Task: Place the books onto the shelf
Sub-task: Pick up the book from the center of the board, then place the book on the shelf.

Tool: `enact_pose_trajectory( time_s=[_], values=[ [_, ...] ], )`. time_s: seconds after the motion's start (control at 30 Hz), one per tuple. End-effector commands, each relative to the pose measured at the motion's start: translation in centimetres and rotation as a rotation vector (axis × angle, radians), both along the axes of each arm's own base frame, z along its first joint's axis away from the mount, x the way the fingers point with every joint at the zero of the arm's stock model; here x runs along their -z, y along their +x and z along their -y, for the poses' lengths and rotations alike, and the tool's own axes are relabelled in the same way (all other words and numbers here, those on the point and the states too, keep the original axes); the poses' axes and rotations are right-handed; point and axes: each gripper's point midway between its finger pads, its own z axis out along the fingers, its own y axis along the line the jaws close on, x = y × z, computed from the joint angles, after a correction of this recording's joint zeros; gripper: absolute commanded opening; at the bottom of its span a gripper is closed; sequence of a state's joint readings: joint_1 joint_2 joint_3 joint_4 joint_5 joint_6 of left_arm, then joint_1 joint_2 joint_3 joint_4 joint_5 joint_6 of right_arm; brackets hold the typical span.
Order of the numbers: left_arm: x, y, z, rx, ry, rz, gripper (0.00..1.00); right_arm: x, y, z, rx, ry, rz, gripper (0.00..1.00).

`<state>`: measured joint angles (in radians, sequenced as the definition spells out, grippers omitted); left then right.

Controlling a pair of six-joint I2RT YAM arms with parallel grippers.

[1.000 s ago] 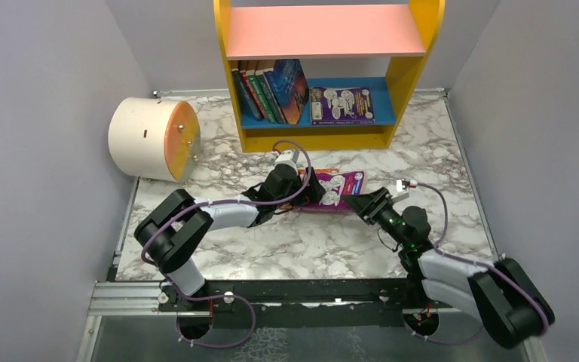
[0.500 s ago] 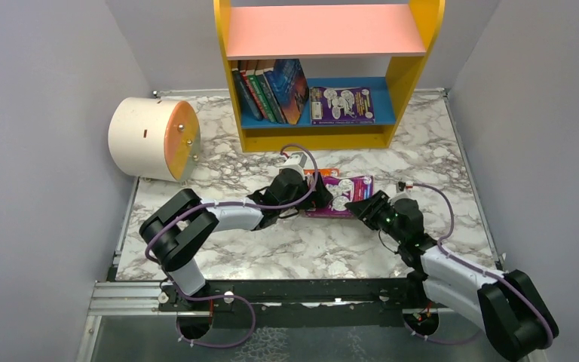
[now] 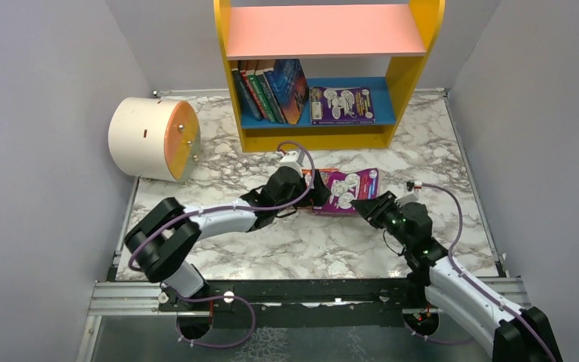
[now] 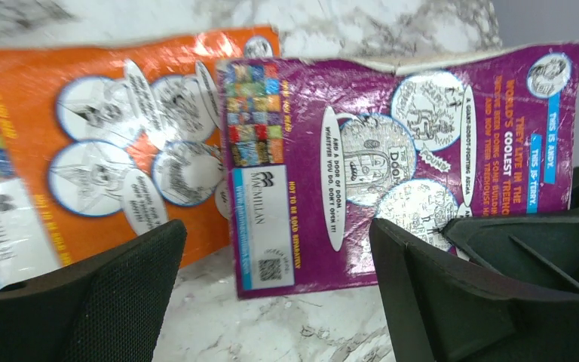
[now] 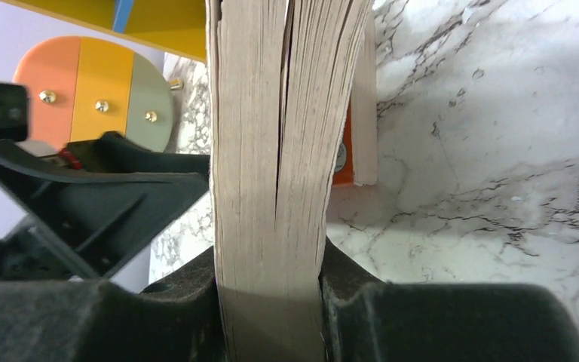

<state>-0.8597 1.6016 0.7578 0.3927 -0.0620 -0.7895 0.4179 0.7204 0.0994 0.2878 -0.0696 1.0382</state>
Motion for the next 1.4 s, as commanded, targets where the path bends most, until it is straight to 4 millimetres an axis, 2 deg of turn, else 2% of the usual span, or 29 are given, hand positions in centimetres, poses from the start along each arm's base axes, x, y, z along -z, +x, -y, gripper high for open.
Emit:
enact_pose_trajectory(
  time_s=[0.0,0.17,0.3,0.5,0.6,0.7,0.83,1.07,1.37],
  values=[
    [-6.5,2.2,-3.7,-0.151,0.084,0.176,0.86,-3.9,1.1,1.4,0.073,-0.03,0.115,0.01],
    [-11.8,2.5,-9.6,-0.328,0.148,0.316,0.87,-8.4,1.2,1.3,0.053,-0.037,0.253,0.01],
    [-14.1,1.6,-11.9,-0.372,0.129,0.37,0.87,-11.9,1.5,0.3,-0.004,-0.037,0.347,0.01],
    [-13.8,0.8,-12.8,-0.371,0.128,0.36,0.87,-17.0,2.7,-1.4,-0.079,-0.071,0.461,0.01],
    [-13.3,0.6,-12.9,-0.369,0.127,0.352,0.87,-19.6,3.9,-1.9,-0.093,-0.095,0.504,0.01],
    [-13.0,0.4,-12.8,-0.36,0.126,0.345,0.87,-21.4,5.7,-2.2,-0.088,-0.107,0.508,0.01],
    [-13.3,0.3,-12.9,-0.358,0.125,0.348,0.87,-23.1,8.1,-2.9,-0.084,-0.115,0.495,0.01],
    [-14.3,0.3,-13.4,-0.364,0.138,0.361,0.87,-24.4,12.4,-3.4,-0.087,-0.121,0.49,0.01],
    [-15.5,0.9,-14.0,-0.391,0.184,0.383,0.87,-24.7,16.0,-1.7,-0.115,-0.073,0.521,0.01]
  ],
)
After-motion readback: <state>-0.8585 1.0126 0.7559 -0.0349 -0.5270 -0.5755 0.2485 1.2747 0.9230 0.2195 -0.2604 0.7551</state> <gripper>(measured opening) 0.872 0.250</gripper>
